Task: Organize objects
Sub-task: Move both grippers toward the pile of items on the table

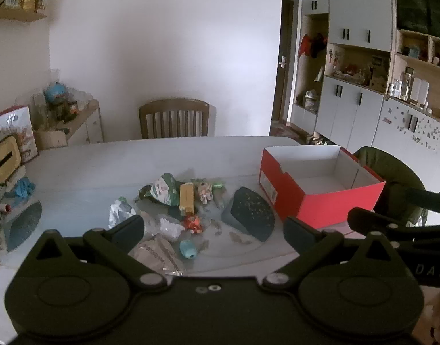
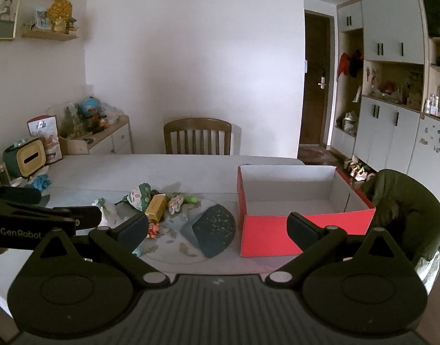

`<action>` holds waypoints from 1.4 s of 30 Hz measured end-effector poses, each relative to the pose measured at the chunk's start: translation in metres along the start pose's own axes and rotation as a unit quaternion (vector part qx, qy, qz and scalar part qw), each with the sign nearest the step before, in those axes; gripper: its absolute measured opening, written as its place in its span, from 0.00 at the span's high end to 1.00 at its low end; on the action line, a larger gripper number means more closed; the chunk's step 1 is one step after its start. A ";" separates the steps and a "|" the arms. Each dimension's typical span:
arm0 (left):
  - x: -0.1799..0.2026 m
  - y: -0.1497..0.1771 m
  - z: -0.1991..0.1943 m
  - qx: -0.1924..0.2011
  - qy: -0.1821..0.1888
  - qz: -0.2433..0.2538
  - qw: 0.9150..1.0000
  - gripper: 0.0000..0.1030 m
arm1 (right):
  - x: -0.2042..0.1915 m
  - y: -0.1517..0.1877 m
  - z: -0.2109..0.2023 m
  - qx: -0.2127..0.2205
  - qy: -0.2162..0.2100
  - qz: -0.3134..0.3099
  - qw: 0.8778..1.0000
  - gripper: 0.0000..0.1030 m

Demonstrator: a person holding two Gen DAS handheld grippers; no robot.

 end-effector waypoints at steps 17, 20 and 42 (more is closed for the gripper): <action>-0.049 -0.012 0.037 -0.015 -0.003 -0.042 0.999 0.01 | -0.038 -0.020 0.044 -0.021 -0.010 -0.014 1.000 0.00; -0.061 -0.011 0.051 -0.033 0.005 -0.050 0.998 0.01 | -0.047 -0.022 0.058 -0.033 -0.012 -0.013 0.999 0.00; -0.129 0.044 0.191 -0.207 0.036 -0.075 0.975 0.03 | -0.100 -0.001 0.217 -0.218 -0.079 0.008 0.973 0.00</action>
Point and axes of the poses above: each gripper's, at about its wrist camera, not at the fingertips, and z roughly the way its jaws point, x to its right, y to its underside, the point moved 10 cm from there along z, roughly the way its jaws point, and after that the axes turned 13 degrees about -x, right-handed, at the moved point
